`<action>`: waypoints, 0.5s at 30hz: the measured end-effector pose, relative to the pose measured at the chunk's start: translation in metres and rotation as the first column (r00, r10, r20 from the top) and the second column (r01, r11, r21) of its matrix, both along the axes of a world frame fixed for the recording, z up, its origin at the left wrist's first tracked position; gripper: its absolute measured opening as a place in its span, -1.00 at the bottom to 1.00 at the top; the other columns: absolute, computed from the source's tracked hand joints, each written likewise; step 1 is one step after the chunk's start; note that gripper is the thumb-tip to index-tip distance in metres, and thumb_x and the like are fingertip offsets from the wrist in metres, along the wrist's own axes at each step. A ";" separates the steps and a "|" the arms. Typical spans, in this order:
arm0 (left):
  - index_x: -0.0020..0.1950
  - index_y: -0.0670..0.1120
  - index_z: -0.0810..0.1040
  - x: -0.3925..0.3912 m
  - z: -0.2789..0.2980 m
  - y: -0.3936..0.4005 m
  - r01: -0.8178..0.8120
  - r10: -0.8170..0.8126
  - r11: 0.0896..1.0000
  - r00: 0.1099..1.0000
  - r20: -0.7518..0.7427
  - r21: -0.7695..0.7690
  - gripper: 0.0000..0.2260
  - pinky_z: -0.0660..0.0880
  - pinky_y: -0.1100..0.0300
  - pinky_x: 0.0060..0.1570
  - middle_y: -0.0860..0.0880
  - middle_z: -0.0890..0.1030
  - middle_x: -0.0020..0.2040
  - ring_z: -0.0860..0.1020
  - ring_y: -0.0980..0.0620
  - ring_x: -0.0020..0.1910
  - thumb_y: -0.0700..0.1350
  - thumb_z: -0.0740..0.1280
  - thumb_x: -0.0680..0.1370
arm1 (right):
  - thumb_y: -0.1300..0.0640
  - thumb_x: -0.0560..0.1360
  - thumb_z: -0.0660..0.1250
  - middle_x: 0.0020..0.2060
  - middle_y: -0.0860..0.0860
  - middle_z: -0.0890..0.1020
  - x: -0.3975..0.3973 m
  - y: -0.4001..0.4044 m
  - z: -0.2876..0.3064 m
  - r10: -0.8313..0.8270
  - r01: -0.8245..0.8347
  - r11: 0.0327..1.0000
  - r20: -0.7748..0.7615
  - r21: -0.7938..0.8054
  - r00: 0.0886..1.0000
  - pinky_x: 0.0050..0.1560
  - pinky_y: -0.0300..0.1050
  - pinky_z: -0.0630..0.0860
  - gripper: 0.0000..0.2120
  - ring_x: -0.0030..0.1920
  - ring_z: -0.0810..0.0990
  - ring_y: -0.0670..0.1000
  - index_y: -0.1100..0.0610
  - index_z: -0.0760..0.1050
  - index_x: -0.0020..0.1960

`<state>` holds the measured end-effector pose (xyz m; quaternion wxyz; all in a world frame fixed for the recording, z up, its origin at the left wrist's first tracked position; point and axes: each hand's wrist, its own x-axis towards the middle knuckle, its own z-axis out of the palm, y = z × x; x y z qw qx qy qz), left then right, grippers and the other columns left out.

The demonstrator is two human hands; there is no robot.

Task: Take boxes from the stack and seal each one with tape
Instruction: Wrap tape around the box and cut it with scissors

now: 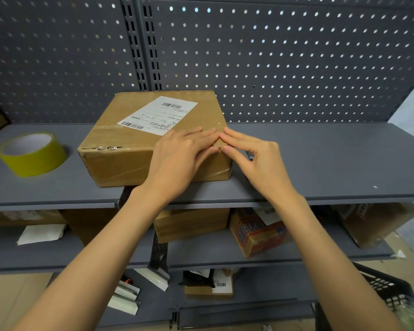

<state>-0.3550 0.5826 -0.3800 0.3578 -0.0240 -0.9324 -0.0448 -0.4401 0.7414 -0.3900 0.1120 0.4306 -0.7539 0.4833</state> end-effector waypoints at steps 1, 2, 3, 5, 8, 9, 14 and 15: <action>0.14 -0.01 0.66 0.000 -0.001 0.001 -0.006 0.006 1.000 1.000 -0.021 -0.002 -0.66 0.50 0.05 0.02 0.04 0.65 0.13 0.62 -0.04 0.13 0.06 0.17 0.56 | 0.12 0.51 0.38 0.22 -0.02 0.58 0.000 -0.001 -0.001 -0.008 0.008 1.000 -0.007 -0.018 1.000 0.25 -0.34 0.41 -0.73 0.24 0.49 -0.20 0.05 0.58 0.21; 0.13 -0.01 0.67 0.000 -0.002 0.002 -0.011 0.010 1.000 0.999 -0.043 -0.003 -0.68 0.51 0.06 0.01 0.04 0.66 0.12 0.62 -0.04 0.11 0.05 0.18 0.56 | 0.12 0.51 0.38 0.21 0.00 0.59 0.001 -0.002 -0.002 -0.020 0.019 0.999 -0.019 -0.040 1.000 0.28 -0.32 0.40 -0.74 0.23 0.50 -0.19 0.06 0.59 0.19; 0.11 -0.01 0.67 0.000 -0.003 0.002 -0.015 0.015 1.000 0.998 -0.063 -0.003 -0.69 0.51 0.07 0.00 0.04 0.67 0.10 0.63 -0.03 0.10 0.04 0.19 0.56 | 0.12 0.51 0.38 0.19 0.01 0.60 0.001 -0.004 -0.004 -0.034 0.032 0.998 -0.034 -0.061 0.999 0.28 -0.32 0.40 -0.75 0.22 0.51 -0.18 0.07 0.60 0.18; 0.10 -0.01 0.68 0.000 -0.005 0.003 -0.029 0.029 1.000 0.996 -0.085 -0.003 -0.71 0.48 0.11 -0.02 0.06 0.67 0.09 0.63 -0.02 0.09 0.02 0.20 0.56 | 0.10 0.50 0.37 0.16 0.03 0.62 0.002 -0.007 -0.008 -0.067 0.061 0.994 -0.063 -0.088 0.996 0.24 -0.34 0.43 -0.76 0.19 0.55 -0.15 0.09 0.62 0.15; 0.11 0.00 0.67 0.001 -0.006 0.005 -0.052 0.052 0.999 0.996 -0.070 0.007 -0.70 0.47 0.12 -0.01 0.06 0.67 0.09 0.62 -0.01 0.11 0.03 0.20 0.56 | 0.10 0.50 0.37 0.16 0.03 0.62 0.004 -0.007 -0.008 -0.083 0.076 0.993 -0.078 -0.091 0.993 0.21 -0.33 0.45 -0.76 0.18 0.57 -0.12 0.08 0.61 0.16; 0.12 -0.01 0.67 0.001 -0.005 0.005 -0.049 0.049 0.999 0.998 -0.048 0.015 -0.69 0.48 0.11 0.02 0.04 0.67 0.10 0.62 -0.02 0.13 0.03 0.19 0.56 | 0.10 0.51 0.37 0.18 0.02 0.61 0.005 -0.006 -0.006 -0.074 0.069 0.995 -0.070 -0.073 0.995 0.22 -0.31 0.45 -0.75 0.19 0.56 -0.12 0.07 0.61 0.17; 0.31 -0.11 0.54 0.011 0.005 0.000 0.053 -0.068 0.991 0.990 0.122 0.124 -0.56 0.43 0.05 0.18 -0.07 0.61 0.21 0.51 -0.09 0.29 0.12 0.19 0.56 | 0.08 0.46 0.44 0.25 0.00 0.57 0.007 -0.001 0.005 -0.035 0.036 0.998 -0.005 0.060 0.999 0.32 -0.08 0.42 -0.60 0.28 0.50 -0.06 0.10 0.53 0.28; 0.32 -0.12 0.53 0.014 0.009 -0.001 0.059 -0.078 0.986 0.990 0.120 0.154 -0.58 0.43 0.05 0.16 -0.10 0.62 0.19 0.51 -0.11 0.29 0.08 0.23 0.56 | 0.07 0.45 0.46 0.24 0.00 0.57 0.009 -0.001 0.008 -0.040 0.039 0.997 0.007 0.062 0.999 0.32 -0.11 0.41 -0.56 0.27 0.50 -0.06 0.12 0.52 0.30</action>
